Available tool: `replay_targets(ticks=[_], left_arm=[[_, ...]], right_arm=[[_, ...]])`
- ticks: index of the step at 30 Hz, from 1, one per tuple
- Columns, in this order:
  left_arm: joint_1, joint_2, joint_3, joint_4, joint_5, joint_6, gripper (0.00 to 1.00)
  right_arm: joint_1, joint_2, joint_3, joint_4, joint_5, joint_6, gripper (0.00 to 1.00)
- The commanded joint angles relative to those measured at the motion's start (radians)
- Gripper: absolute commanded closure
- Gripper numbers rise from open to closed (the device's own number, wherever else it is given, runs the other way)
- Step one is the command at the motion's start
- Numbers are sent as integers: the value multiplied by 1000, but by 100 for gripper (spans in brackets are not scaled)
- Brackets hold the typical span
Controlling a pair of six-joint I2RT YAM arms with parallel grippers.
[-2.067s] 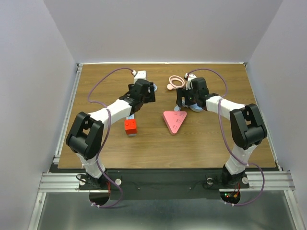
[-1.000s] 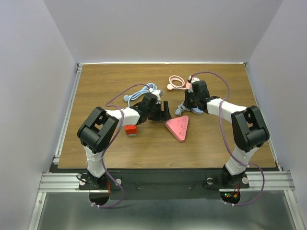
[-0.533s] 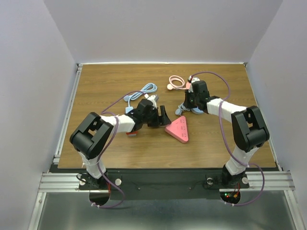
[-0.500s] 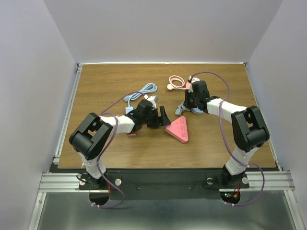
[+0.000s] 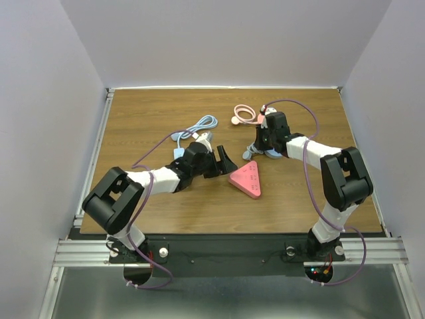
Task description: Insert the plug
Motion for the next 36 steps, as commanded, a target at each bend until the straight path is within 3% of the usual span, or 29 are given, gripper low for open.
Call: replay_targets(ticks=[1,13,19,27,30,31,35,36], left_arm=[[-16,30,5,47,5,-29,11],[-59,93,17,70,31,-57,12],[-62,120,30,94,41,-61,22],[-62,151,43,100,44,-63,51],[-62,162,43,104,54,-61,69],[-64,160,45,105,53,-63,80],[-59,159,43,101,48,-52,100],[-47,160,43,99,50,-42,100]], right_arm=[[2,-44,-6,-53,18,-5,100],[2,-80,-29,-57,41,1,100],[3,-87,-35,-58,41,1,100],[2,-87,-45,-60,39,-2,100],[2,-87,-45,-60,41,-2,100],[2,-89,-47,-60,41,-4,100],[2,-94,-50,-61,56,1,100],[2,-94,-52,-61,67,7,100]])
